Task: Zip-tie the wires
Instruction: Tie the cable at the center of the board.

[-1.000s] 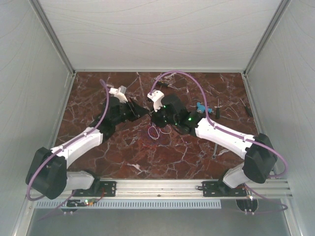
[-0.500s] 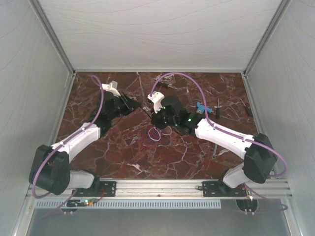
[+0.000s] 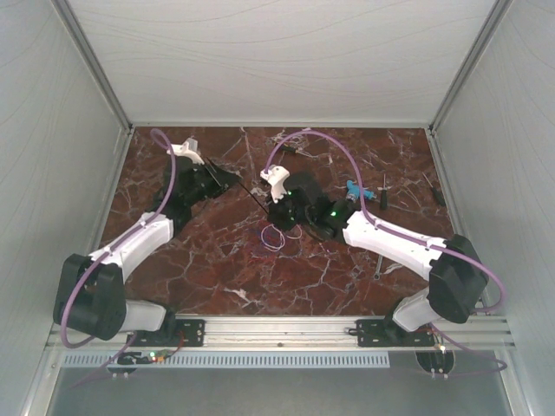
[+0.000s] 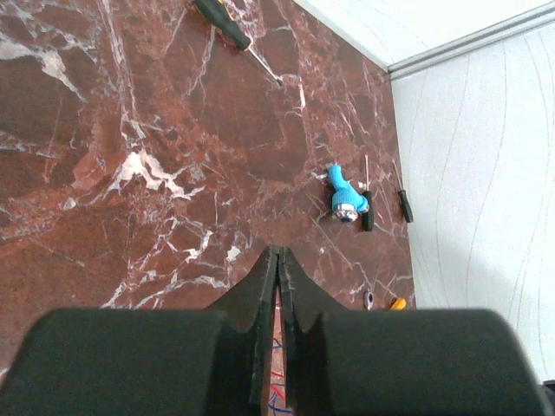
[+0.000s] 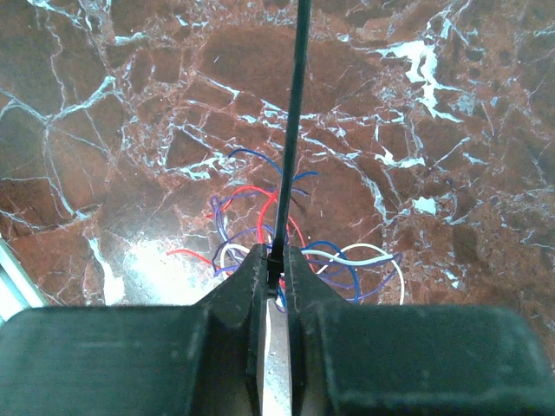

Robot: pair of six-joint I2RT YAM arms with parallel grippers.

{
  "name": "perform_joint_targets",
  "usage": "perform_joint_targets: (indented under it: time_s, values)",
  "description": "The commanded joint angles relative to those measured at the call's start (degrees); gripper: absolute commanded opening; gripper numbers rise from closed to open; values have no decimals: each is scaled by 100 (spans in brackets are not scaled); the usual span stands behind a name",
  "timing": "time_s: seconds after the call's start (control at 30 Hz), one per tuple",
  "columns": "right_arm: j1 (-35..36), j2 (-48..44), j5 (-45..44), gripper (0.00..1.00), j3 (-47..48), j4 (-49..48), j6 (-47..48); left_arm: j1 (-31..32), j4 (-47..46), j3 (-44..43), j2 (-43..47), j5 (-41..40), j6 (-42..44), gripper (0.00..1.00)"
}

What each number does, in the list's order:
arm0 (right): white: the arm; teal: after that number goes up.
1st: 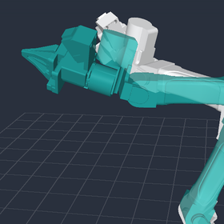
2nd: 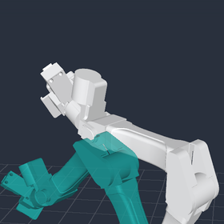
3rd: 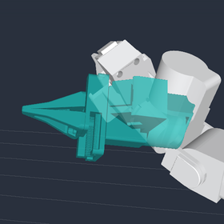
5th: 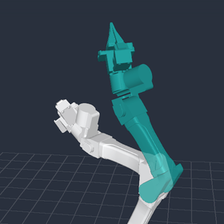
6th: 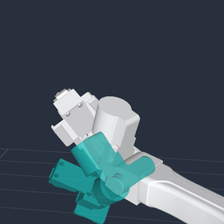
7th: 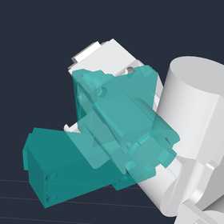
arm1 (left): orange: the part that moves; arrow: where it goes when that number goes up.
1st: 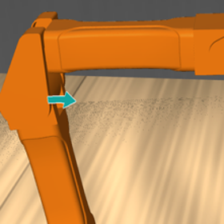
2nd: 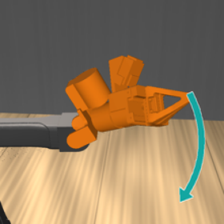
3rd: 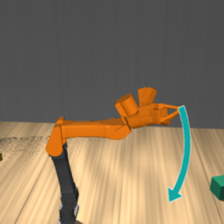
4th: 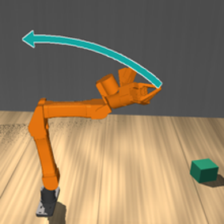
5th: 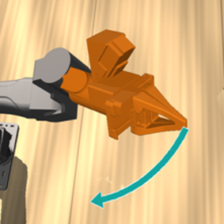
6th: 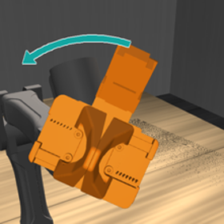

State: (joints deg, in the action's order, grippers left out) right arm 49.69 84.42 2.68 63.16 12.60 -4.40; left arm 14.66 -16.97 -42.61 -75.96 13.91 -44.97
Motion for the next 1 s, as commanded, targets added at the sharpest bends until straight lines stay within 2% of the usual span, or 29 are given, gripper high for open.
perform_joint_targets:
  time_s: [0.0, 0.67, 0.97]
  values:
    - [69, 17, 105, 0, -181, 115, -112, -217, -202, -570, -70, -414, 184, 0]
    - [67, -57, 48, 0, -724, -201, -334, -588, 420, -1784, -341, -460, 407, 0]
    - [67, -85, -49, 0, -866, -323, -464, -603, 445, -2047, -384, -319, 462, 0]
